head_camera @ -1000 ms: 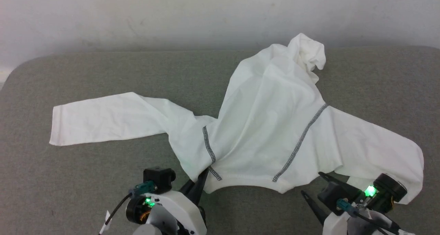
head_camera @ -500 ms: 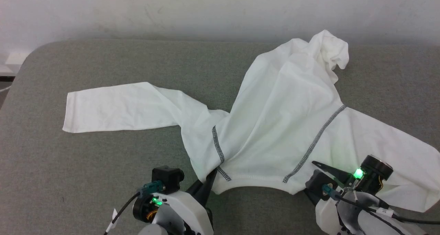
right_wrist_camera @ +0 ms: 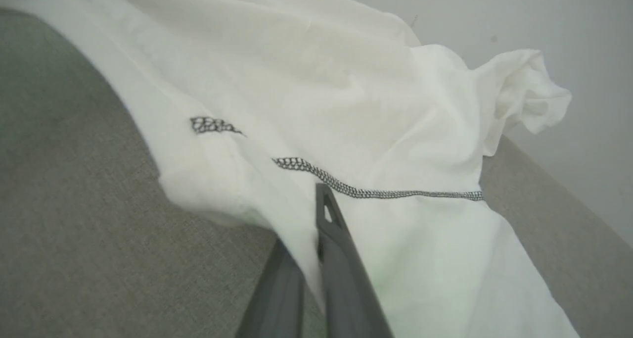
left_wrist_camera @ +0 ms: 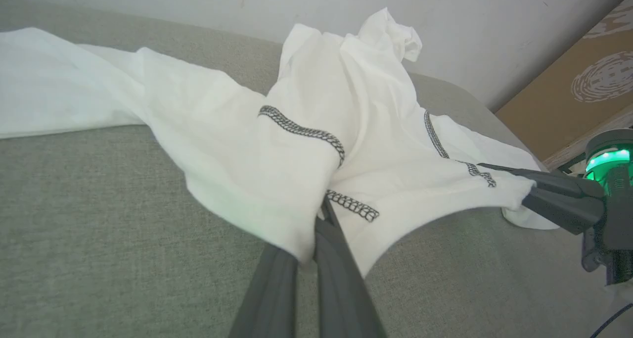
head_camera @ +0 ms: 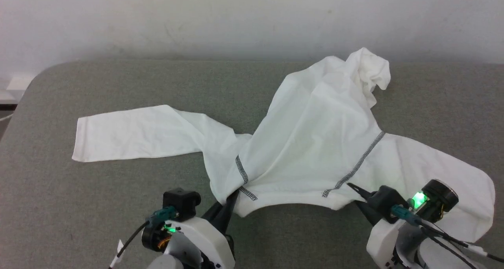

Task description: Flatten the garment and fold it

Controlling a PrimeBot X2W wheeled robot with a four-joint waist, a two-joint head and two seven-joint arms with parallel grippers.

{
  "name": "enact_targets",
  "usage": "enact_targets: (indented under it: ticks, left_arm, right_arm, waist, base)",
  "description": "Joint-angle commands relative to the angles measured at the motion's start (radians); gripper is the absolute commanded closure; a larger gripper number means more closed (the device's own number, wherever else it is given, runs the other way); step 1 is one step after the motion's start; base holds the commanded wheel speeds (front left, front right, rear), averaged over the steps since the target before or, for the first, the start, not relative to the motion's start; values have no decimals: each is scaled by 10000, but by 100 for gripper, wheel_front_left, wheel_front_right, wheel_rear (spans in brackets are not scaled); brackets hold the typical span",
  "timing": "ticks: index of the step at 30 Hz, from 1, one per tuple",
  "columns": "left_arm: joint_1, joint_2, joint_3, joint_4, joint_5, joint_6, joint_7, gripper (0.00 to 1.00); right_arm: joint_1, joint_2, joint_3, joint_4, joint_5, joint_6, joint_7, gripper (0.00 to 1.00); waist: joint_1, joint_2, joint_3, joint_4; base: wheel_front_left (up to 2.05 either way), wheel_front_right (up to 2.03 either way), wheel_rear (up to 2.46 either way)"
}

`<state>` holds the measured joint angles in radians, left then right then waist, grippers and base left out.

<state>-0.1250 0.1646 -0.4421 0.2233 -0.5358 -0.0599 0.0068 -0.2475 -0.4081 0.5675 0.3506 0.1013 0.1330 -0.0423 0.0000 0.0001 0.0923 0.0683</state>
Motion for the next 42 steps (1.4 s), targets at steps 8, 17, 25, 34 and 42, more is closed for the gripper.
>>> enact_targets:
  ticks: [8,17,25,34,42]
  left_arm:
    - [-385,939,335,-1854,368,143,202,100]
    - [-2150,1819,1250,-4901,467,228,904,100]
    - [-4216,2255,1956,-5924,258,273,1857,100]
    - [-5821,2596,2197,-5882,164,108,2458,100]
    - [-7250,3022,2244,-4991,-12,-215,2947,100]
  right_arm:
    - [186,-671,-1496,-3520,751,-23,170,100]
    - [-1220,-1250,-3096,-6567,896,-23,1291,100]
    - [-3511,-2453,-2666,-7048,1448,-23,2057,100]
    - [-6165,-3506,-1258,-6064,2203,-23,2027,100]
    - [-8912,-4039,572,-4458,2725,-23,1705,100]
  waist:
    - [0,-1,-940,-773]
    - [0,-1,-1421,-1070]
    - [0,-1,-1708,-1203]
    - [0,-1,-1564,-1270]
    - [0,-1,-375,-1296]
  base:
    - [0,0,0]
    - [0,0,0]
    - [0,0,0]
    - [0,0,0]
    - [0,0,0]
